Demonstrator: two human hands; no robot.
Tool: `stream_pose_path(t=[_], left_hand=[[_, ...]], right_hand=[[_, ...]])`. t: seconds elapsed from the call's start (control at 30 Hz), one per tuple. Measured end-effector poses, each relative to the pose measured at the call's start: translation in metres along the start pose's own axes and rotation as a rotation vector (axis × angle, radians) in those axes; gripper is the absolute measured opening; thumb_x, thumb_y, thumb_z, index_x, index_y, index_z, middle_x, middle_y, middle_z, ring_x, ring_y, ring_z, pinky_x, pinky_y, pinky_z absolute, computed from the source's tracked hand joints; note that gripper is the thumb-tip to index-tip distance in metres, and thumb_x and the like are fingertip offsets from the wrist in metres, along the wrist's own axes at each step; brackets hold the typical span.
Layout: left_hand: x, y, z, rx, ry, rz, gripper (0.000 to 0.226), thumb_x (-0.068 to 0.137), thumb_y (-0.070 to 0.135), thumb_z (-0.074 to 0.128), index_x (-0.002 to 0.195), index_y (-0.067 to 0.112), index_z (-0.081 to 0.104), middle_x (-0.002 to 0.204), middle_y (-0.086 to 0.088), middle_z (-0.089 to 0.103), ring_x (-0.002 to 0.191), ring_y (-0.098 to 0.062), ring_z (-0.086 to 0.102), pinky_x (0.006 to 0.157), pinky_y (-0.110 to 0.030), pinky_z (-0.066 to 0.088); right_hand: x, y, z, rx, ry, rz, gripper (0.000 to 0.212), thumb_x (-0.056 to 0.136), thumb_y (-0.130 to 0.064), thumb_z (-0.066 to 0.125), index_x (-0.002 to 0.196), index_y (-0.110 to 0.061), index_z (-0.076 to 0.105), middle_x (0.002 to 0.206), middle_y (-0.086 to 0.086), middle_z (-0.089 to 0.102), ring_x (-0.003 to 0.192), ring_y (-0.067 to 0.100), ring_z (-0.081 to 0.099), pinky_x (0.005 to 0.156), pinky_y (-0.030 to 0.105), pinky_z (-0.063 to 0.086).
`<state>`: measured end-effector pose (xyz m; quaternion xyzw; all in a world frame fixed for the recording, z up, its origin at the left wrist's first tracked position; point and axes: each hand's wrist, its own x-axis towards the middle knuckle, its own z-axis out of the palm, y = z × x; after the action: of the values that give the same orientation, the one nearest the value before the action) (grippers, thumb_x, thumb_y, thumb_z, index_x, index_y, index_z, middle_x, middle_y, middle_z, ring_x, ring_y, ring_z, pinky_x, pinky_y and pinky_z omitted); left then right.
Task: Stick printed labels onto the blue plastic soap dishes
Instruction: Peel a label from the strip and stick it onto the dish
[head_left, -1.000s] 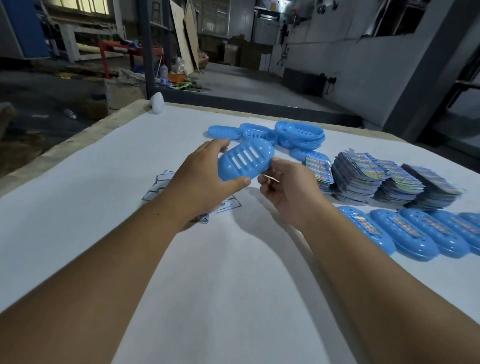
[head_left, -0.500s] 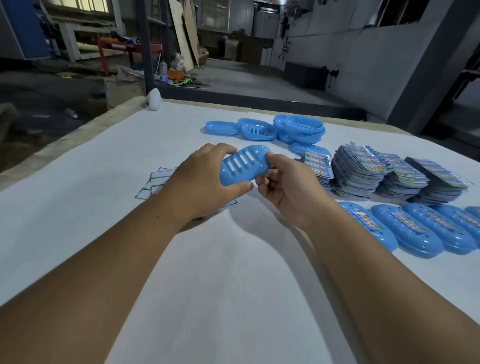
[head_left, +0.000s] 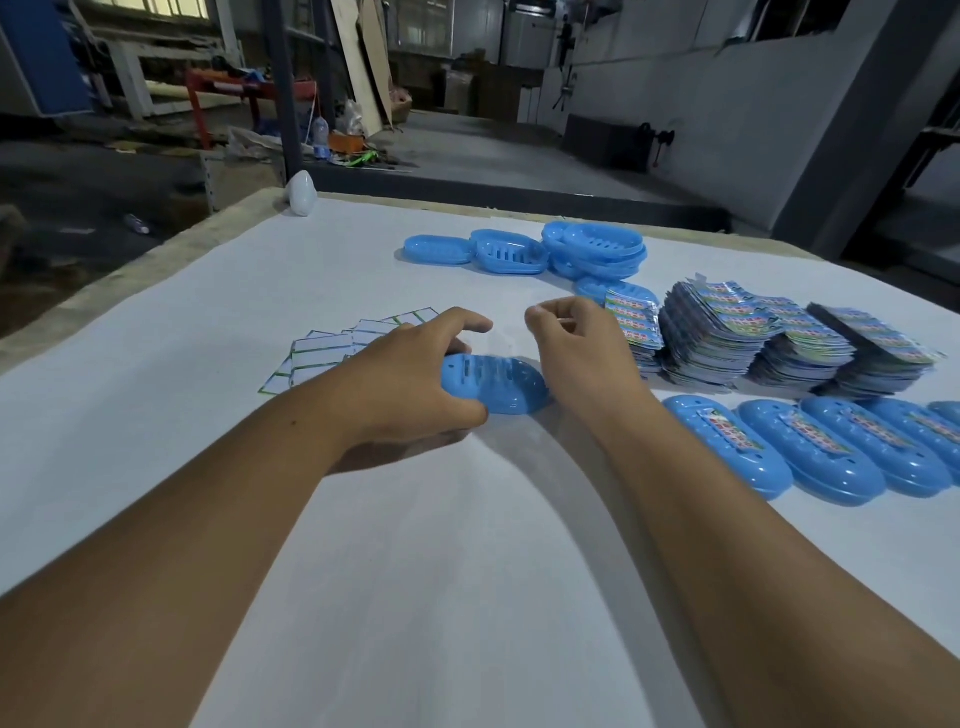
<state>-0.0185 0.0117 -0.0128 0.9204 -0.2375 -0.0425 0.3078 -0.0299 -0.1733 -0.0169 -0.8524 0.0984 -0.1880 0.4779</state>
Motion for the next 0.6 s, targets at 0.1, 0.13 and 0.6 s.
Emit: stream_pose_path(t=[0.1,0.13,0.6], left_hand=[[-0.002,0.001,-0.002,-0.006,-0.014,-0.017,0.083,0.064,0.041,0.074,0.136,0.057,0.034,0.127,0.015,0.054,0.103,-0.008,0.061,0.091,-0.036,0.056],[-0.003,0.002,-0.003,-0.008,-0.020,-0.027,0.083,0.063,0.043,0.071,0.135,0.058,0.035,0.129,0.014,0.053,0.106,-0.009,0.060,0.093,-0.038,0.055],[-0.009,-0.016,-0.028,0.546,0.287,-0.418,0.054,0.077,0.066,0.068,0.105,0.021,0.059,0.092,-0.002,0.056,0.084,-0.025,0.052,0.067,-0.031,0.037]], right_hand=[[-0.003,0.003,0.001,-0.111,-0.088,-0.086,0.025,0.089,-0.038,0.068,0.113,-0.029,0.065,0.105,-0.011,0.061,0.093,0.008,0.060,0.073,0.027,0.045],[-0.004,0.004,0.002,-0.155,-0.125,-0.102,0.029,0.087,-0.039,0.070,0.115,-0.030,0.065,0.108,-0.012,0.059,0.095,0.008,0.059,0.074,0.026,0.044],[-0.006,0.005,0.008,-0.269,-0.136,-0.124,0.029,0.092,-0.036,0.066,0.119,-0.026,0.068,0.118,-0.005,0.061,0.102,0.013,0.056,0.082,0.025,0.037]])
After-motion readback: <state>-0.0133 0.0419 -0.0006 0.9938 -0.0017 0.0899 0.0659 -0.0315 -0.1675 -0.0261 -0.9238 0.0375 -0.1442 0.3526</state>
